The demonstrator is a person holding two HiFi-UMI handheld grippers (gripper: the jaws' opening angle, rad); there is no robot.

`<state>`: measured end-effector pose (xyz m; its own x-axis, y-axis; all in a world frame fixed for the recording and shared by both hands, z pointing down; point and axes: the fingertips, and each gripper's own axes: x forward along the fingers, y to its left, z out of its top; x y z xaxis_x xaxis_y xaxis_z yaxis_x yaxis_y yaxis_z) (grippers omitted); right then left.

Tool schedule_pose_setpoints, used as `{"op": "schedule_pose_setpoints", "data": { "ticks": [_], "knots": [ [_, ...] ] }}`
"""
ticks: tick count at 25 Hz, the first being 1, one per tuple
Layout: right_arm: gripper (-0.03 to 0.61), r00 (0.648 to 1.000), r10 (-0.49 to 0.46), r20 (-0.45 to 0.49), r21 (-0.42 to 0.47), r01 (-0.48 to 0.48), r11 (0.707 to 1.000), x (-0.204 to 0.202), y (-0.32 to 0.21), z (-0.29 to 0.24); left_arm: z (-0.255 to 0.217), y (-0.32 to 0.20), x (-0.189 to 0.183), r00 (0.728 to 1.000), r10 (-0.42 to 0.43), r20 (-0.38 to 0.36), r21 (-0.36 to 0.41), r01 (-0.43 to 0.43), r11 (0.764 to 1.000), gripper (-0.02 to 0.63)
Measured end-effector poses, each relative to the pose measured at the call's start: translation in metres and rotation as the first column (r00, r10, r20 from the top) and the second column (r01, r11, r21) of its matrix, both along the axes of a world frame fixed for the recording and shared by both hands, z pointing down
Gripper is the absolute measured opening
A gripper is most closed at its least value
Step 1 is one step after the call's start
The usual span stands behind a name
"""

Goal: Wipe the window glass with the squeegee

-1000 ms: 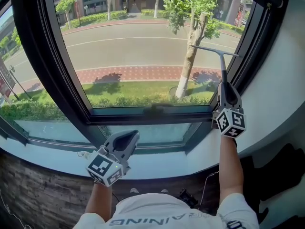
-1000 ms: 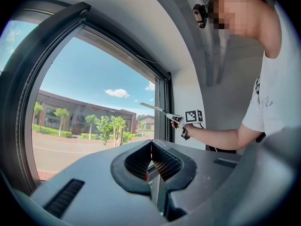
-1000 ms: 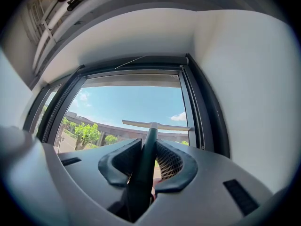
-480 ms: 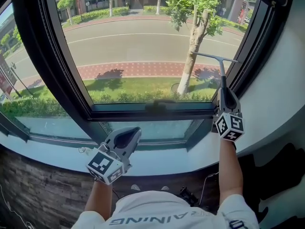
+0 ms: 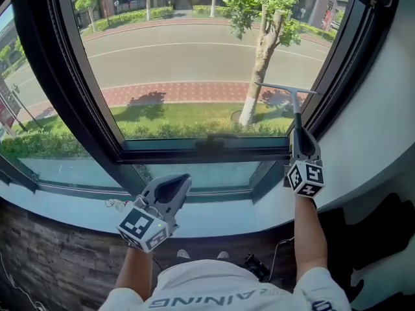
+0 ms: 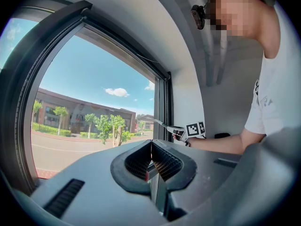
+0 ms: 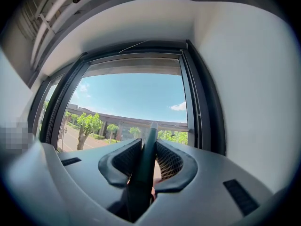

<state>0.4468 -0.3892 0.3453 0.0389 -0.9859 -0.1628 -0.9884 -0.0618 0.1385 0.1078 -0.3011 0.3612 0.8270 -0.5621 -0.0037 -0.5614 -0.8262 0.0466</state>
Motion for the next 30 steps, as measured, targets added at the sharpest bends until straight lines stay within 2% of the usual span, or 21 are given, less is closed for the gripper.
{"op": "schedule_pose_setpoints", "data": {
  "ticks": [16, 30],
  "knots": [
    [0.1, 1.0, 0.002, 0.004, -0.121, -0.002, 0.993, 0.002, 0.0, 0.077, 0.004, -0.002, 0.006, 1.0, -0.005, 0.005, -0.005, 0.005, 1.0, 0.017],
    [0.1, 1.0, -0.009, 0.022, -0.168, 0.012, 0.986, 0.002, 0.0, 0.125, 0.015, -0.005, 0.016, 0.999, 0.007, 0.033, -0.036, -0.006, 0.999, 0.017]
  ]
}}
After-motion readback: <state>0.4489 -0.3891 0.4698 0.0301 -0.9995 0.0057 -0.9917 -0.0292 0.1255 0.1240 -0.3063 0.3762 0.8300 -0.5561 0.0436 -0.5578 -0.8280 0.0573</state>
